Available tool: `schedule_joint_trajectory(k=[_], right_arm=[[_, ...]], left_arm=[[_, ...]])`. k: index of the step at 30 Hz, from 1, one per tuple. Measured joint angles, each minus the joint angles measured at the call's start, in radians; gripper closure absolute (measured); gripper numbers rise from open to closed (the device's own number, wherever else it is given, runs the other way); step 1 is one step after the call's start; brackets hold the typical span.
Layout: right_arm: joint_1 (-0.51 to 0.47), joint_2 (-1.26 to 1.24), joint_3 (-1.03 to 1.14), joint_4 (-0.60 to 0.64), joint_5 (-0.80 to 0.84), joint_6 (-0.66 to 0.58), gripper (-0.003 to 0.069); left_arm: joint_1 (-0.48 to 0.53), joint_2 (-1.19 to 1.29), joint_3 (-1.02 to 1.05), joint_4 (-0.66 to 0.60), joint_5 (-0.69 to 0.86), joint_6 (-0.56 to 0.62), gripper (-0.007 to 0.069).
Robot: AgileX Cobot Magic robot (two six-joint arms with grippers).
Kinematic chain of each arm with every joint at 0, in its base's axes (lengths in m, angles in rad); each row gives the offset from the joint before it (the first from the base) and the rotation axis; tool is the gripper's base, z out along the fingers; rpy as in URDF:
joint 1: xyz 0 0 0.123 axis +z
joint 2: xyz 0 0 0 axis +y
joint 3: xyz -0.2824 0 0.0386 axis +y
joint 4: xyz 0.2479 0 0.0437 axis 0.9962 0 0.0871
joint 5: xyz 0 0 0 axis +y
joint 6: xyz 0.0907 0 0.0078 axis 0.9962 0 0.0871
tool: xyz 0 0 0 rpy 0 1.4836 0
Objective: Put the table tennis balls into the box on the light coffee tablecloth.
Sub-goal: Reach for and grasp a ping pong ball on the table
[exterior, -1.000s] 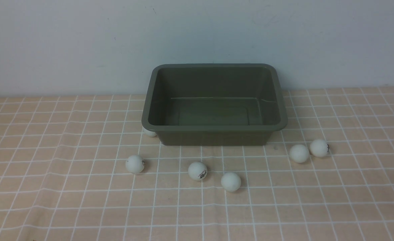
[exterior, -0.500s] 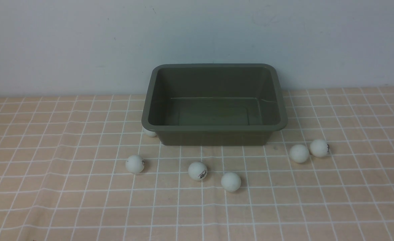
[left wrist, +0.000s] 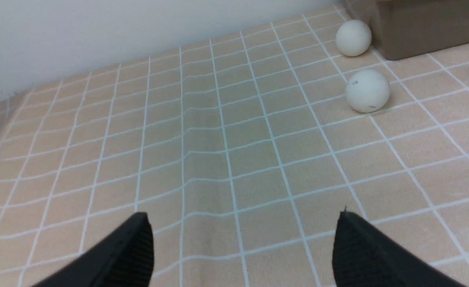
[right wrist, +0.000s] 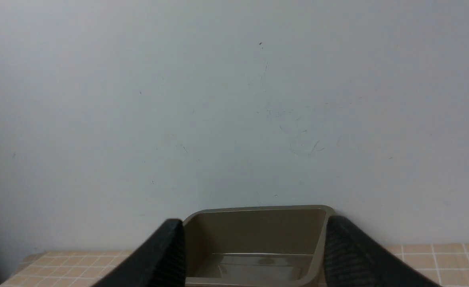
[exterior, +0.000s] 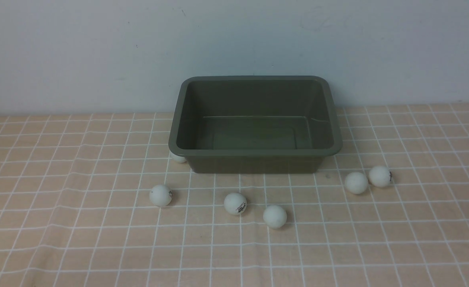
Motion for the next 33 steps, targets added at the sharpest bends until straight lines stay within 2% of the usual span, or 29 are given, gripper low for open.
schedule_joint_trajectory(k=[4,8,21,26,33], right_arm=[[0.000,0.000,0.000,0.002,0.023,0.000,0.0231],[0.000,0.000,0.000,0.002,0.068,0.000,0.0231],[0.000,0.000,0.000,-0.006,0.115,0.000,0.0231],[0.000,0.000,0.000,-0.006,0.123,-0.007,0.0231],[0.000,0.000,0.000,-0.010,0.173,-0.108,0.0231]], left_arm=[[0.000,0.000,0.001,-0.053,-0.125,-0.033,0.0113],[0.000,0.000,0.001,-0.167,-0.288,-0.127,0.0113],[0.000,0.000,0.001,-0.241,-0.340,-0.233,0.0113],[-0.014,0.000,-0.079,-0.257,-0.196,-0.276,0.0113],[-0.044,0.006,-0.274,-0.326,0.108,-0.290,0.0113]])
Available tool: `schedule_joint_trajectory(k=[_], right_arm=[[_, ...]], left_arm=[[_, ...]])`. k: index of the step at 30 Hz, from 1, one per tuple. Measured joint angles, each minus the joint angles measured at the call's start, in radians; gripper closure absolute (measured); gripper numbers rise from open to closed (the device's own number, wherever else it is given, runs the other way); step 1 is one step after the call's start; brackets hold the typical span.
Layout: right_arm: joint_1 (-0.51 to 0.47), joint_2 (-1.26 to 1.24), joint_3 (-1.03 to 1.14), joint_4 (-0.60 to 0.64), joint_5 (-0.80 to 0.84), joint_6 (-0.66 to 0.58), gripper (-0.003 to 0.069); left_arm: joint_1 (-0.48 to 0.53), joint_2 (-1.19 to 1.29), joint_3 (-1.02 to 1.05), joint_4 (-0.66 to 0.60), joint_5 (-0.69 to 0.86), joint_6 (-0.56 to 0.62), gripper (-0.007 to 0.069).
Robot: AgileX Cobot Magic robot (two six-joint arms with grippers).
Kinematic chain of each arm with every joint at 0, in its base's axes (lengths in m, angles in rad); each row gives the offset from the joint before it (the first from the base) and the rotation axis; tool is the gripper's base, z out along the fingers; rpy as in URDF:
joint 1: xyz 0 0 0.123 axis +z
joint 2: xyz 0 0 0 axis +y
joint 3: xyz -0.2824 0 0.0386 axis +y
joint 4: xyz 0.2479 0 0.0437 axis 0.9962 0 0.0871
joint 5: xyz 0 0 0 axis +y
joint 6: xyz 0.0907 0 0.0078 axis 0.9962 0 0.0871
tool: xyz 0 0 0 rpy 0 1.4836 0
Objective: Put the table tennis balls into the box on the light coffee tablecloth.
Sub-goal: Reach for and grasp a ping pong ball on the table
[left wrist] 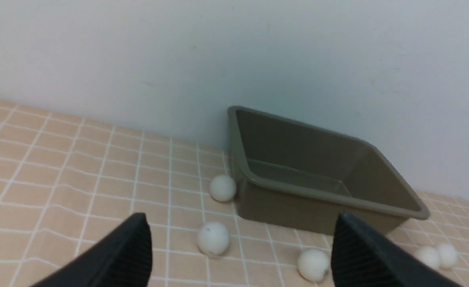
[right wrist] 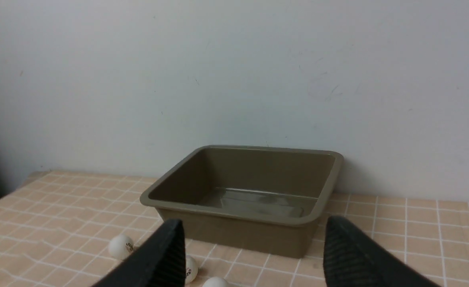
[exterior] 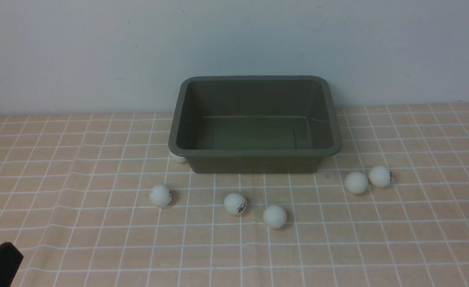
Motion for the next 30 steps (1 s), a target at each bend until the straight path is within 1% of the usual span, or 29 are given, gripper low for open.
schedule_joint_trajectory(k=[2,4,7,8,9,10,12,13,14,16,18,22,25,28,29,30], right_arm=[[0.000,0.000,0.000,0.000,0.019,-0.024,0.0231],[0.000,0.000,0.000,0.000,0.026,-0.034,0.0231],[0.000,0.000,0.000,0.000,0.054,-0.055,0.0231],[0.000,0.000,0.000,0.000,0.055,-0.054,0.0231],[0.000,0.005,-0.001,0.000,0.060,-0.064,0.0231],[0.000,0.011,-0.001,0.000,0.063,-0.073,0.0231],[0.000,0.042,-0.002,0.000,0.063,-0.103,0.0231],[0.000,0.046,-0.003,0.000,0.064,-0.108,0.0231],[0.000,0.078,-0.011,0.000,0.066,-0.121,0.0231],[0.000,0.123,-0.027,0.000,0.069,-0.141,0.0231],[0.000,0.215,-0.069,-0.007,0.078,-0.205,0.0231],[0.000,0.367,-0.148,-0.052,0.098,-0.345,0.0231],[0.000,0.527,-0.218,-0.105,0.130,-0.363,0.0231],[0.000,0.721,-0.300,-0.158,0.173,-0.325,0.0231],[0.000,0.747,-0.311,-0.164,0.174,-0.321,0.0231],[0.000,0.862,-0.358,-0.182,0.181,-0.311,0.0231]], left_arm=[[0.000,0.015,-0.040,-0.024,0.071,0.003,0.0113],[0.000,0.023,-0.061,-0.038,0.098,0.016,0.0113],[0.000,0.060,-0.110,-0.106,0.138,0.093,0.0113],[0.000,0.062,-0.113,-0.106,0.138,0.098,0.0113],[0.000,0.081,-0.133,-0.139,0.144,0.143,0.0113],[0.000,0.092,-0.140,-0.156,0.147,0.160,0.0113],[0.000,0.127,-0.160,-0.199,0.149,0.227,0.0113],[0.000,0.130,-0.162,-0.202,0.149,0.227,0.0113],[0.000,0.158,-0.173,-0.231,0.149,0.270,0.0113],[0.000,0.205,-0.187,-0.261,0.153,0.310,0.0113],[0.000,0.293,-0.215,-0.285,0.189,0.354,0.0113],[0.000,0.441,-0.256,-0.291,0.270,0.413,0.0113],[0.000,0.535,-0.279,-0.292,0.277,0.497,0.0113],[0.000,0.584,-0.296,-0.307,0.255,0.567,0.0113],[0.000,0.589,-0.299,-0.310,0.250,0.579,0.0113],[0.000,0.595,-0.305,-0.327,0.237,0.606,0.0113]])
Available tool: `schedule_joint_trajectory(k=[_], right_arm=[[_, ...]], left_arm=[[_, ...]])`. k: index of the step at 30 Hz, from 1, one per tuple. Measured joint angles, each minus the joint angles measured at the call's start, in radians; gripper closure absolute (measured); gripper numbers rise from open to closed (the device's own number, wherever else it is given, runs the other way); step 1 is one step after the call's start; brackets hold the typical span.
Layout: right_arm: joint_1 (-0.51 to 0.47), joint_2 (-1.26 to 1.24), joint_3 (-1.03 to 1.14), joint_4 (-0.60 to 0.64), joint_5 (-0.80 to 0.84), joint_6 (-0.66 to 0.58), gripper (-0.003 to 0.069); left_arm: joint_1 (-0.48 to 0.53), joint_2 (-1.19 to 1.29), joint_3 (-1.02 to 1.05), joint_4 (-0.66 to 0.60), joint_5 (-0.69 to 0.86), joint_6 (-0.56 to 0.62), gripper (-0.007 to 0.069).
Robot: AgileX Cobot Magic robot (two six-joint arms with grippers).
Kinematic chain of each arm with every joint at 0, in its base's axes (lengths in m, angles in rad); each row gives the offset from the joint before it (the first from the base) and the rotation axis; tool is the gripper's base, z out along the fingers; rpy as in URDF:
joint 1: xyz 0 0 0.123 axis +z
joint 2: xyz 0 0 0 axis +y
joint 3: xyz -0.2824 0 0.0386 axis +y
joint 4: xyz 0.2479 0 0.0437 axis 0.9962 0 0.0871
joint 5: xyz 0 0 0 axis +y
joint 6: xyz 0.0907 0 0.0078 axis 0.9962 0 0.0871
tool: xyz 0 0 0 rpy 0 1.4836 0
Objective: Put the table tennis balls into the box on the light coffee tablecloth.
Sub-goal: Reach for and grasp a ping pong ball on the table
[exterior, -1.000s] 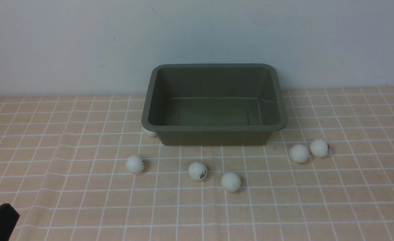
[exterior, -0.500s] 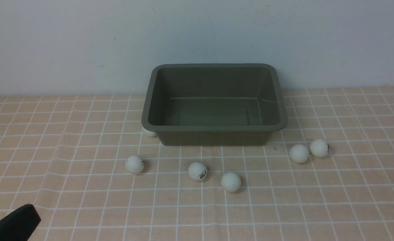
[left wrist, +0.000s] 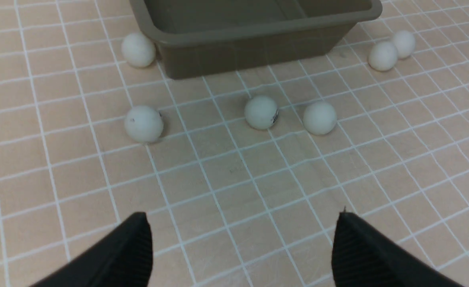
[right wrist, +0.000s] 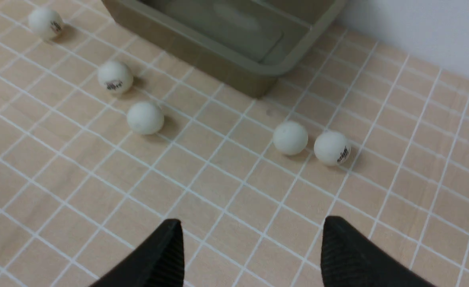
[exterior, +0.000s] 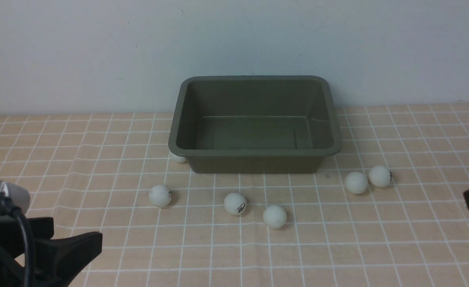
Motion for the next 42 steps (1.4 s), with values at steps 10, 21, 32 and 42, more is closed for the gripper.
schedule_joint_trajectory(k=[10,21,32,42], right_arm=[[0.000,0.612,-0.325,-0.043,-0.019,0.108,0.0231],[0.040,0.995,-0.636,-0.213,0.045,0.303,0.0231],[0.114,1.085,-0.658,-0.377,0.052,0.421,0.0231],[0.114,1.166,-0.658,-0.346,0.031,0.417,0.0231]], left_arm=[[0.000,0.002,-0.001,-0.029,-0.023,0.021,0.0113],[0.000,0.002,-0.001,-0.064,-0.028,0.021,0.0113],[0.000,0.002,-0.001,-0.068,-0.054,0.021,0.0113],[0.000,0.002,-0.001,-0.068,-0.054,0.021,0.0113]])
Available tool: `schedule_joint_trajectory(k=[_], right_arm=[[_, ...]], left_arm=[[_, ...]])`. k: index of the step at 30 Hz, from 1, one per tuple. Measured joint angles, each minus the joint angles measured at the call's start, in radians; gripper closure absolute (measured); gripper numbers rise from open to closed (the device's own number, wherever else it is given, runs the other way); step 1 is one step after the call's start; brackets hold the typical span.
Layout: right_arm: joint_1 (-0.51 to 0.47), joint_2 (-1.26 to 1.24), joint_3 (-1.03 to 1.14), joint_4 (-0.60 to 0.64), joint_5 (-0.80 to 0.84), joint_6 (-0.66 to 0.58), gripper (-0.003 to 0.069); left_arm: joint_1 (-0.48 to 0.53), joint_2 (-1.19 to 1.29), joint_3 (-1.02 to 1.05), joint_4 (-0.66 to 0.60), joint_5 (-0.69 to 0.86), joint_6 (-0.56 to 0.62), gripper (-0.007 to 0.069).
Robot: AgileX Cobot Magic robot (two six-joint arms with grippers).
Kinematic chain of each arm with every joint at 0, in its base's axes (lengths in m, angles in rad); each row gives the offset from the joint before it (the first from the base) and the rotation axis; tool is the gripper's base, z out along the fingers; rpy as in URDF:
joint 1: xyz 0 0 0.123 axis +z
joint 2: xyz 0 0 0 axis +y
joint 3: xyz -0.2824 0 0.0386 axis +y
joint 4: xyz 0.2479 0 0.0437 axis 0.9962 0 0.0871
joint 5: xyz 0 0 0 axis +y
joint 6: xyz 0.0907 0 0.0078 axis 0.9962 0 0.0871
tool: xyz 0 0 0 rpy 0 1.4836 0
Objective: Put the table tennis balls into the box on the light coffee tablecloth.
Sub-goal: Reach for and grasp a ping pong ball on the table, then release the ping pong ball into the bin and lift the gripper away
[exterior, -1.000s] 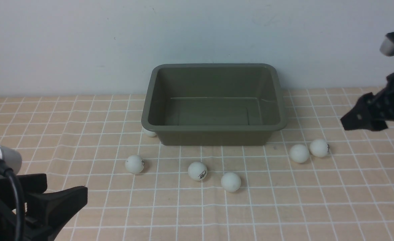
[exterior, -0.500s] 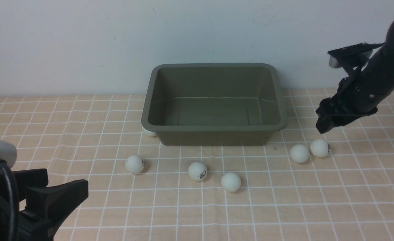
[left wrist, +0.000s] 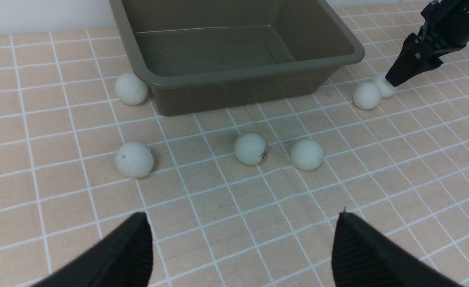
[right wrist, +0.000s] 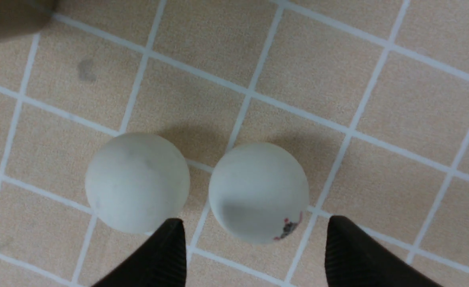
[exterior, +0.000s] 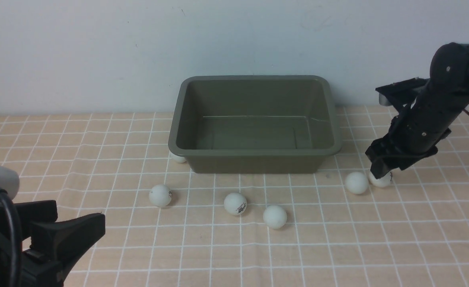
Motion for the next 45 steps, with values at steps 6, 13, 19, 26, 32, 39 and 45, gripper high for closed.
schedule_joint_trajectory(k=[6,13,19,26,32,39,45], right_arm=[[0.000,0.049,-0.002,-0.001,-0.013,0.000,0.0231],[0.000,0.057,-0.004,-0.015,-0.085,0.000,0.0313],[0.000,0.057,-0.004,-0.018,-0.103,0.001,0.0313],[0.000,0.002,-0.083,-0.021,-0.129,0.001,0.0313],[0.000,-0.045,-0.262,0.160,0.012,-0.105,0.0313],[0.000,-0.016,-0.299,0.555,0.089,-0.311,0.0313],[0.011,0.066,-0.299,0.636,0.062,-0.360,0.0313]], left_arm=[[0.000,0.000,0.000,0.000,0.000,0.000,0.0113],[0.000,0.000,0.000,0.000,0.000,0.000,0.0113],[0.000,0.000,0.000,0.000,0.000,0.000,0.0113],[0.000,0.000,0.000,0.000,0.001,0.000,0.0113],[0.000,0.000,0.000,0.000,0.001,0.000,0.0113],[0.000,0.000,0.000,0.000,-0.009,0.000,0.0113],[0.000,0.000,0.000,0.000,-0.018,0.000,0.0113]])
